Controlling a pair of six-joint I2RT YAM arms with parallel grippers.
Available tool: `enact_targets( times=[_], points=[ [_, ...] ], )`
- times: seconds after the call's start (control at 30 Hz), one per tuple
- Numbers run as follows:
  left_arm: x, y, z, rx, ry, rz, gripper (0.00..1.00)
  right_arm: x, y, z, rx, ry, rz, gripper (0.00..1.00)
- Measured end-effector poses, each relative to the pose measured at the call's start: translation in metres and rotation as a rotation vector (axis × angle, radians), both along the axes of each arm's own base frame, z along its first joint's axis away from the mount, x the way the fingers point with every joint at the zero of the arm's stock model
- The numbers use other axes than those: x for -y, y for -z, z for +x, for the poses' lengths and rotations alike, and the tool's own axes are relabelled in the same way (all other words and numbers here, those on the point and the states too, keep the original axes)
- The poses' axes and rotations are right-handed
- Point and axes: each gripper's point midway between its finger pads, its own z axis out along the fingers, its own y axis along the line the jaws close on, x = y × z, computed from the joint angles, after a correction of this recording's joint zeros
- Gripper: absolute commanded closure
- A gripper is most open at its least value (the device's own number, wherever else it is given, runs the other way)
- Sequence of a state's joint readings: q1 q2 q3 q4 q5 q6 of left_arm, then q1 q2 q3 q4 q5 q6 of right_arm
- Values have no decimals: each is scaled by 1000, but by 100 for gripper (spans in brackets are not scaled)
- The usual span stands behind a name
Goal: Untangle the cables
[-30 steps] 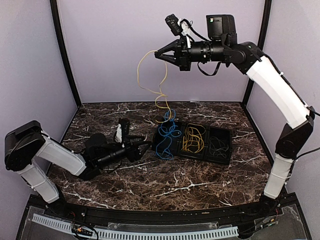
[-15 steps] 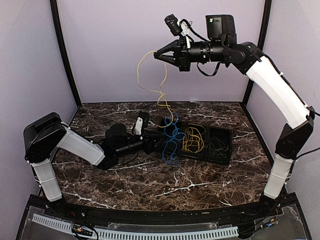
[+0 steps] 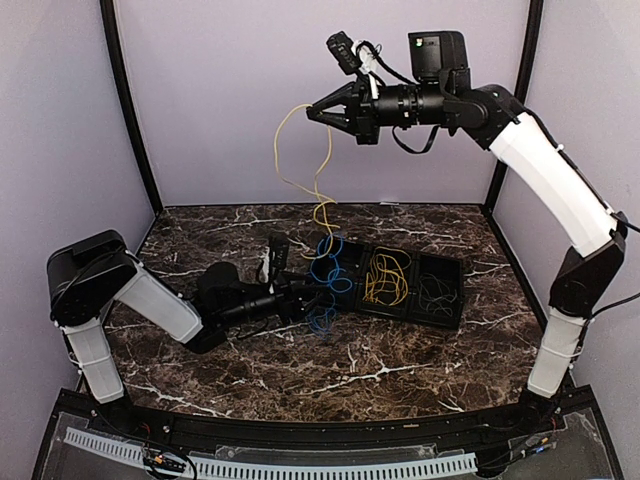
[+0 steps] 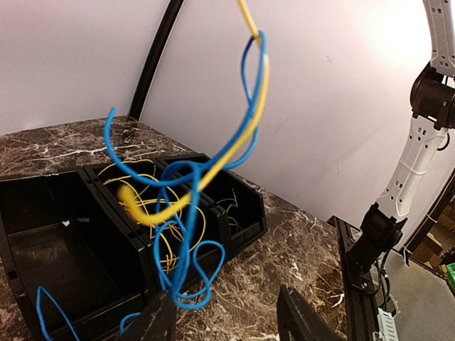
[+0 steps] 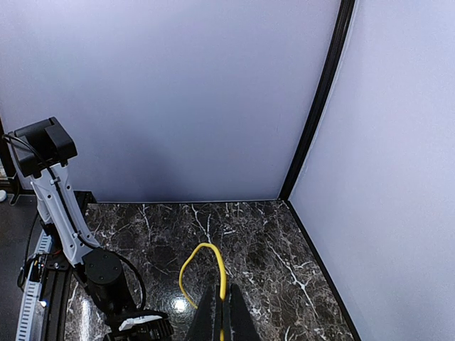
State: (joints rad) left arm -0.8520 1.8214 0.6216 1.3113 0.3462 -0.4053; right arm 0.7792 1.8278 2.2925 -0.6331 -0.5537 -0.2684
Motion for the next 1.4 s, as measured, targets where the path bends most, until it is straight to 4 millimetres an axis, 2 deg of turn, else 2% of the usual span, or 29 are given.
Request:
enact_targets(
  times=[0.07,0.2,0.33,0.53,0.6,0.7,0.77,0.9,0.97,1.03,1.13,1.2,1.27,1.4],
  points=[
    [1,-4,-2,10,7,-12,55,-1,1,1,-2,0,-2,100],
    [-1,-8,3,15,-26,-29,81,-1,2,1,-4,0,-4,100],
    [-2,-12,13,23,-78,-29,99,-1,2,1,-4,0,-3,100],
    [-8,-10,24,20,-149,-27,100,-1,2,2,1,5,-5,100],
    [-14,-1,24,1,-170,-10,100,1,3,6,8,19,-10,100],
    [-27,25,18,-57,-194,39,100,10,0,17,26,59,-12,100],
    [-41,49,9,-114,-213,90,100,24,-7,31,48,110,-4,100],
    [-75,83,-12,-210,-257,168,100,71,-29,62,104,250,16,100],
    [-88,88,-18,-229,-281,181,100,96,-43,71,138,317,30,100],
    [-98,85,-22,-235,-302,177,100,112,-55,70,174,357,43,100],
    [-106,75,-22,-222,-335,156,100,119,-63,62,204,364,57,100],
    [-110,70,-21,-213,-352,145,100,121,-59,59,204,364,55,100],
    [-113,66,-22,-208,-360,138,100,119,-43,62,186,363,37,100],
    [-117,50,-24,-186,-365,109,100,116,17,79,99,374,-46,100]
  ],
)
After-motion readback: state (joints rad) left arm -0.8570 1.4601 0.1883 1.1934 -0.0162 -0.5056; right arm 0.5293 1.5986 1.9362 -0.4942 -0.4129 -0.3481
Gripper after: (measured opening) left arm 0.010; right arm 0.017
